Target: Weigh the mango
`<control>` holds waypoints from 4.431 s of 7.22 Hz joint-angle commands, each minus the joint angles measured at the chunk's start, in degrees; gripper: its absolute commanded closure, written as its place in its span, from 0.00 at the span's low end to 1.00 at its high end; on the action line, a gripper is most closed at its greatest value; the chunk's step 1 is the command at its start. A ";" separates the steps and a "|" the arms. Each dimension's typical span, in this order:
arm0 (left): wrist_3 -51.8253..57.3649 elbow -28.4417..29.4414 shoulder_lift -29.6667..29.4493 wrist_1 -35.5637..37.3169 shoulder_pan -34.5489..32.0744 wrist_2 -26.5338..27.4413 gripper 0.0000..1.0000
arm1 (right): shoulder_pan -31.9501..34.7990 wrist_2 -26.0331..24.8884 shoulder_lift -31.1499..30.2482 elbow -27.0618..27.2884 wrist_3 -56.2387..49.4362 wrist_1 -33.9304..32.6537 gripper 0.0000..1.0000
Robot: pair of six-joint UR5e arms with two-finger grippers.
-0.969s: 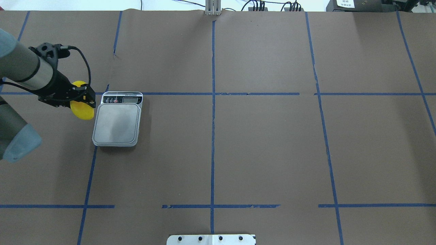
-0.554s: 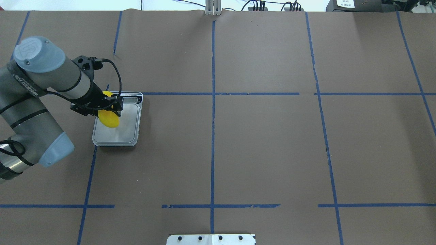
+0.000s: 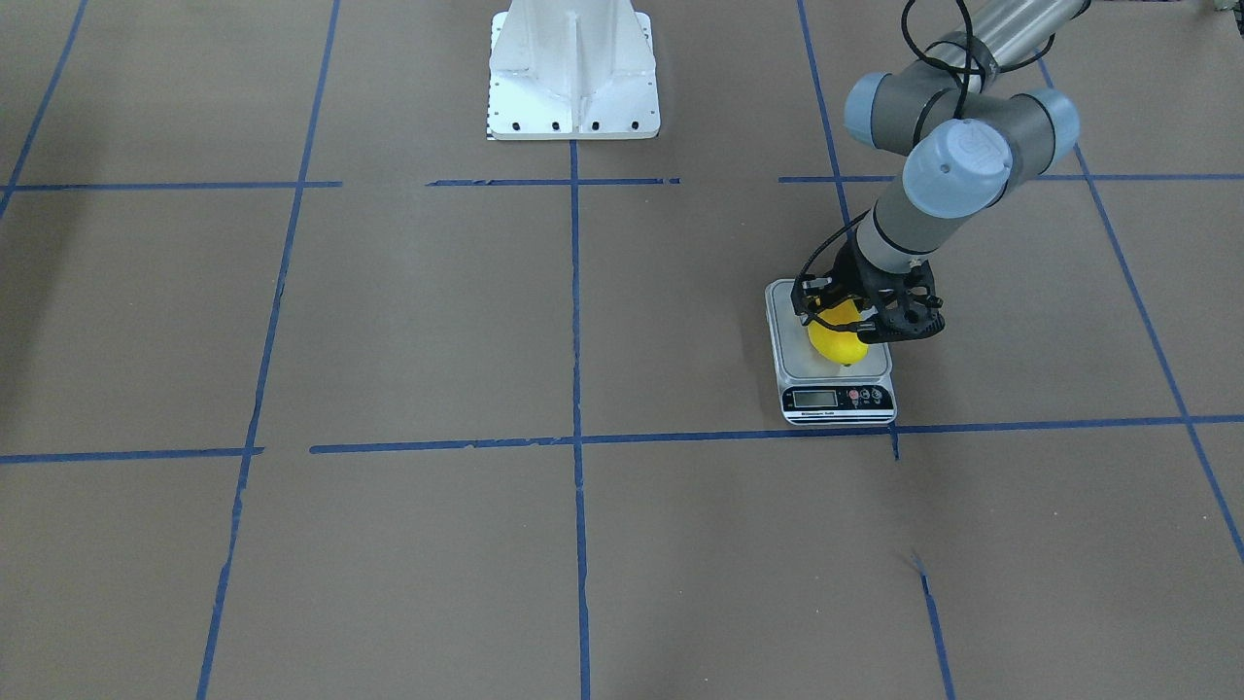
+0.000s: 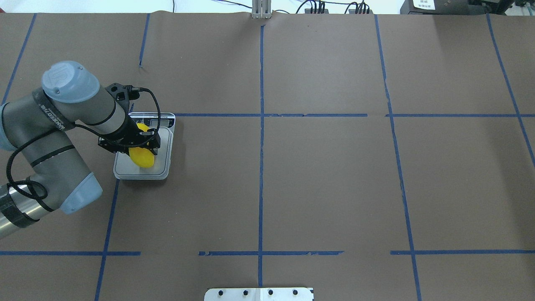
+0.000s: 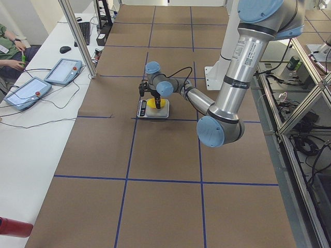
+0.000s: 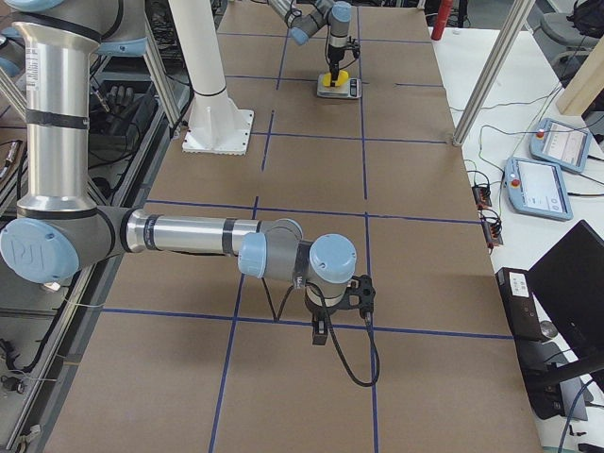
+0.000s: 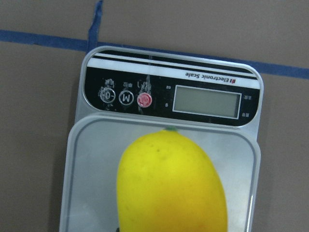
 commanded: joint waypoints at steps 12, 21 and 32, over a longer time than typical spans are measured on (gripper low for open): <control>62.85 0.27 23.37 2.51 -44.28 -9.92 0.00 | 0.00 0.00 -0.07 0.00 -0.01 0.00 0.00; 62.27 1.43 24.70 15.34 -46.68 -13.92 0.00 | 0.00 0.00 0.02 0.00 -0.01 0.00 0.00; 62.88 1.43 24.00 14.81 -46.68 -11.98 0.00 | 0.00 0.00 0.02 0.00 -0.01 0.09 0.00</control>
